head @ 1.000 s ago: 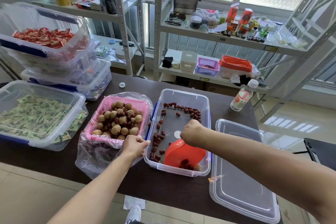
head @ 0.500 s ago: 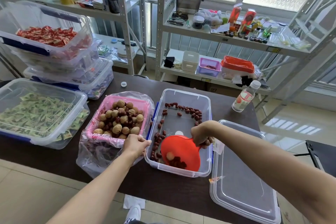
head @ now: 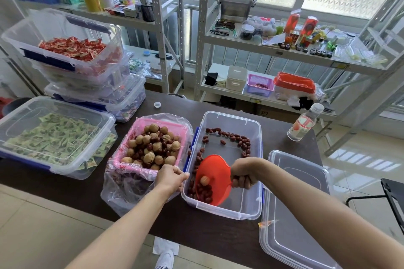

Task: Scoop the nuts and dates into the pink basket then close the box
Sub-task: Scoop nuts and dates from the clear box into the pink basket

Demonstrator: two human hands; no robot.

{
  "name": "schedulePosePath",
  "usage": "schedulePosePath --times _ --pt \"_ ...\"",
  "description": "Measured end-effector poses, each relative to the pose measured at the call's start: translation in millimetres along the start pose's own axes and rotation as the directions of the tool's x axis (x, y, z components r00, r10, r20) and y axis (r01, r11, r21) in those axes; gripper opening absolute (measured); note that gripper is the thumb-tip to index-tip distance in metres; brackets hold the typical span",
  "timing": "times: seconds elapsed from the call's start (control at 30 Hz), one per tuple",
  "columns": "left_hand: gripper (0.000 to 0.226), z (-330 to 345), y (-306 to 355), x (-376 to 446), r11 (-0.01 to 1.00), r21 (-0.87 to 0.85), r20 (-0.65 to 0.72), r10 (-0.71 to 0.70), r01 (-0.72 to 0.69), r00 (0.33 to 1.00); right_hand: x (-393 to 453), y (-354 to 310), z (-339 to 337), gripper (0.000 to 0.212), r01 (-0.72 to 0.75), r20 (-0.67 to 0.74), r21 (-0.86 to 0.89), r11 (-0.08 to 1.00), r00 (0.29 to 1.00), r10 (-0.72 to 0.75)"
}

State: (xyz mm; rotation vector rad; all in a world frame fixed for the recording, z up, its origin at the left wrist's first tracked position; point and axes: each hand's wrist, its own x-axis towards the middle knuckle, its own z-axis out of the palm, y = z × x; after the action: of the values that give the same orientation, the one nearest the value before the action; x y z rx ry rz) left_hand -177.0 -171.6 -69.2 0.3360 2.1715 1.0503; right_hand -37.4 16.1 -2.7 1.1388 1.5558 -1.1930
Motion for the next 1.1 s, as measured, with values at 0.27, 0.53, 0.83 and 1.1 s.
schedulePosePath --times 0.27,0.53,0.83,1.1 --pt "0.026 -1 4 -4 1.000 0.002 0.013 -0.009 0.009 1.000 4 29 0 0.029 0.075 0.045 0.443 0.893 0.993 -0.105" --pt "0.024 -1 3 -4 1.000 0.004 0.009 -0.013 0.013 1.000 4 43 -5 0.027 0.180 -0.013 0.605 0.776 0.976 -0.216" --pt "0.025 -6 5 -2 0.998 0.069 0.045 0.002 -0.005 0.999 -30 29 -45 0.024 0.315 -0.128 0.651 0.691 0.943 -0.308" --pt "0.027 -27 12 2 1.000 0.011 -0.047 0.018 -0.017 0.999 -56 -34 -45 0.024 0.454 -0.217 0.511 0.730 0.890 -0.401"
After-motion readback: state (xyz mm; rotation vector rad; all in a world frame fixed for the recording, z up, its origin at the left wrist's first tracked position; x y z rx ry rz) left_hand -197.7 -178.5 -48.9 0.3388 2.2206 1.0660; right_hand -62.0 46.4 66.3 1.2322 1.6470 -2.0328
